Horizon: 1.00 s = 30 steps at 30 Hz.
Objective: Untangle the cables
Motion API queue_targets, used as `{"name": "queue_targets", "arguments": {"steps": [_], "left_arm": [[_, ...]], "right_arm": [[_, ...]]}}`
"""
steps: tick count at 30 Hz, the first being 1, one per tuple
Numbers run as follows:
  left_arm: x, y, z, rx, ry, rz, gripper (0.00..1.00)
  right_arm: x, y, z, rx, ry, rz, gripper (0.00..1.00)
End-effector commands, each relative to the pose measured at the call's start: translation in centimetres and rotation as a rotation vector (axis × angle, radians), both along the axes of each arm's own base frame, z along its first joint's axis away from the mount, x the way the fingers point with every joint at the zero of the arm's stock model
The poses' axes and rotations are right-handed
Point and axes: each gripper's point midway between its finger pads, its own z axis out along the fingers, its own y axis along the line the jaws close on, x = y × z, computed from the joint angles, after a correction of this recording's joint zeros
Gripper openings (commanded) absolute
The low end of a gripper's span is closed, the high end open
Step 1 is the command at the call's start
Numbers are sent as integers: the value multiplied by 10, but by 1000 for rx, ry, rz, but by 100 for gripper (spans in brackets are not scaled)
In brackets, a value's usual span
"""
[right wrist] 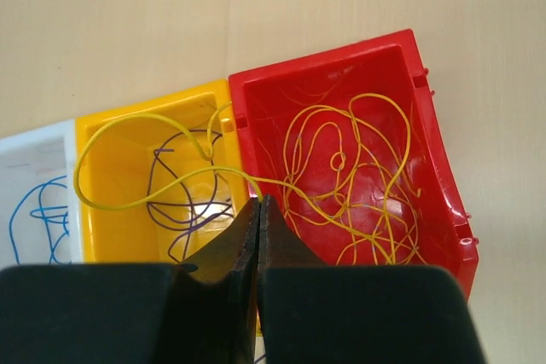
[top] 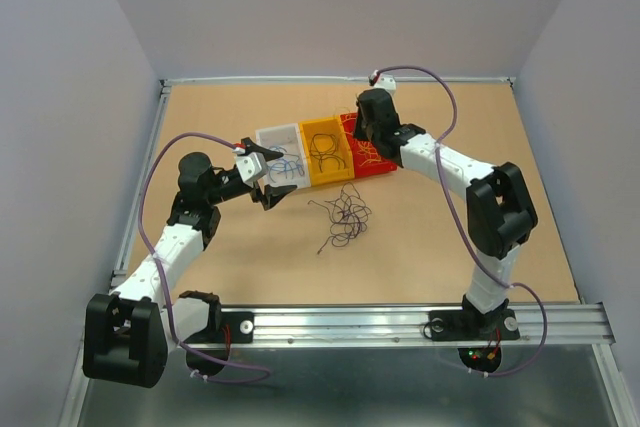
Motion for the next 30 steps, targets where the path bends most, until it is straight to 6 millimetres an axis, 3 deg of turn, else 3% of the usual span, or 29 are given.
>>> {"name": "queue_targets", "arguments": {"steps": [1,8,9,11,15,19,22,25,29,30], "left_arm": [[-2,0,11,-6,-51,-6,89],[-2,-1,10,-6,-46,-6,89],[-1,0,9,-5,-46,-5,89],[-2,-1,9,-5,-46,-11,89],[-1,-1,8,-5,-39,-8,89],[0,-1,9,-4,-40,-6,89],[0,-1,7,-3,-36,-6,89],[1,0,8,-4,-34,-5,89],[2,-1,6,-2,-31,-6,89],[1,-1,6,-2,-31,-6,89]], "right_arm": [[14,-21,-4,61,2,-70,1],[17,-29,80,123,-115,-62,1],[15,-29,106,145,-157,-58,0],[12,-33,127,151,-183,-62,0],[0,-44,191,190,-293,-80,1],[-7,-51,228,196,-347,-85,1],[-6,-51,226,189,-341,-81,1],[-3,-47,207,174,-303,-75,1],[5,-37,156,147,-205,-56,1],[11,-33,134,133,-166,-51,1]]}}
